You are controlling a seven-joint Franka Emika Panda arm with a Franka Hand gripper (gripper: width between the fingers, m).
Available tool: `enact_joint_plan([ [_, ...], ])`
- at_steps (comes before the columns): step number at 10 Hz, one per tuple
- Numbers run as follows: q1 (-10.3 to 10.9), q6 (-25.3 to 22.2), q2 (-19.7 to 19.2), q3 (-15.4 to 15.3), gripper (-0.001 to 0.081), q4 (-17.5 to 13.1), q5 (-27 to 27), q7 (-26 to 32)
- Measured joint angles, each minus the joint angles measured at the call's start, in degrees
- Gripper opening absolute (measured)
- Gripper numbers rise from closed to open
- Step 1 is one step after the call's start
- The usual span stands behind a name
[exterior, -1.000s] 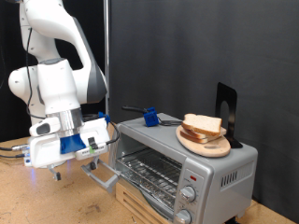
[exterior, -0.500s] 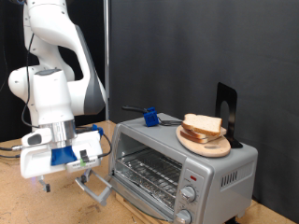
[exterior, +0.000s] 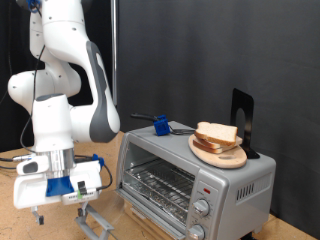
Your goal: Make a piece of toast with the oven
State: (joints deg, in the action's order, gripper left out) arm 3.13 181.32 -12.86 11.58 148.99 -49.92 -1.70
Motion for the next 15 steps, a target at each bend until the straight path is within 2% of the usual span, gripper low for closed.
enact_joint_plan([
  [1, -4.49, 1.99, -2.54, -5.11, 0.0807, -1.35, -4.14, 3.47],
  [3, -11.86, 4.06, -6.61, -12.71, 0.0807, -3.60, -7.55, 7.01],
  [4, -13.92, 4.26, -7.80, -14.64, 0.0807, -4.24, -7.75, 7.47],
  [6, -15.92, 3.78, -7.83, -16.22, 0.0807, -4.50, -7.61, 9.09],
  [8, -17.82, -0.55, -4.80, -16.48, 0.0807, -4.17, -6.74, 12.90],
  [9, -16.99, -2.80, -2.35, -14.63, 0.0807, -3.43, -3.26, 11.97],
  [12, -7.59, -6.16, 2.85, -1.96, 0.0808, -0.77, 17.16, -4.31],
  [13, -5.53, -6.84, 3.91, 0.86, 0.0808, -0.35, 21.96, -8.49],
  [14, -5.28, -7.95, 4.99, 1.46, 0.0808, -0.26, 23.41, -9.19],
  [15, -5.53, -9.42, 6.28, 1.24, 0.0808, -0.28, 22.31, -8.44],
])
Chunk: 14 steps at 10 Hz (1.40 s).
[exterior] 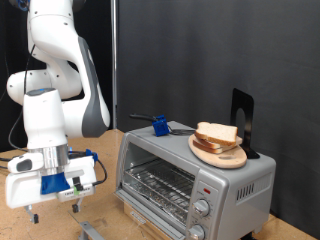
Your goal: Make a piece of toast with the oven
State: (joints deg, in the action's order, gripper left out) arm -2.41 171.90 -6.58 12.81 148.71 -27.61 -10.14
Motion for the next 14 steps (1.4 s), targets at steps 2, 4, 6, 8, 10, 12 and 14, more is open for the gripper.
enact_joint_plan([
  [2, -0.12, -1.66, 1.48, 0.01, 0.0808, 0.22, -0.28, 0.36],
  [4, -0.45, -9.20, 2.73, -0.31, 0.0808, -0.60, -6.13, 5.50],
  [6, -1.51, -22.83, 7.49, 0.57, 0.0808, -2.45, -9.14, 9.28],
  [8, -2.28, -31.85, 12.37, 1.39, 0.0808, -3.55, -9.46, 9.79],
  [10, -2.66, -38.32, 16.67, 1.90, 0.0808, -4.46, -9.44, 9.36],
  [12, -3.81, -45.91, 20.19, 2.61, 0.0808, -6.19, -8.80, 8.32],
  [14, -5.39, -51.71, 22.89, 3.28, 0.0808, -8.25, -6.82, 6.72],
])
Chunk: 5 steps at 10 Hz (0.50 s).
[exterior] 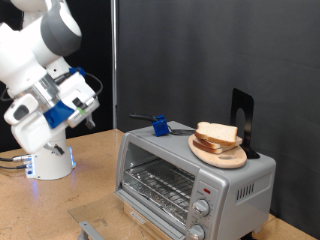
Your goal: Make a piece of toast with the oven
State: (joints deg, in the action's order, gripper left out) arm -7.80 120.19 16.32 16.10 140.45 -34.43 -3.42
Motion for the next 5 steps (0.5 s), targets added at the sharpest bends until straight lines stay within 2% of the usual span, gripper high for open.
enact_joint_plan([
  [2, -0.75, 0.76, 3.17, -0.83, 0.0808, 0.56, 2.54, -3.53],
  [3, -0.75, 0.39, 3.02, -0.78, 0.0808, 0.57, 2.40, -3.33],
  [4, -0.63, -3.21, 3.04, -0.57, 0.0808, -0.04, 2.05, -2.22],
  [5, -0.22, -8.74, 3.41, -0.40, 0.0808, -1.58, 1.30, -0.52],
])
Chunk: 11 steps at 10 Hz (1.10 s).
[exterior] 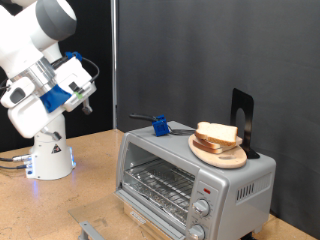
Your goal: Make a piece of toast with the oven
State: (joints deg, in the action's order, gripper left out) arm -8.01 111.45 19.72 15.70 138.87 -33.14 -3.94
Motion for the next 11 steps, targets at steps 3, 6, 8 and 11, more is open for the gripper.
enact_joint_plan([
  [3, 2.32, -8.03, 2.97, -0.95, 0.0808, -2.94, -1.67, 3.77],
  [6, 4.06, -7.34, 6.98, -6.02, 0.0808, -3.86, 6.20, 9.04],
  [8, 4.32, -5.64, 9.59, -9.47, 0.0808, -3.70, 10.33, 10.56],
  [11, 4.78, -7.99, 9.15, -8.74, 0.0808, -3.84, 7.12, 13.63],
])
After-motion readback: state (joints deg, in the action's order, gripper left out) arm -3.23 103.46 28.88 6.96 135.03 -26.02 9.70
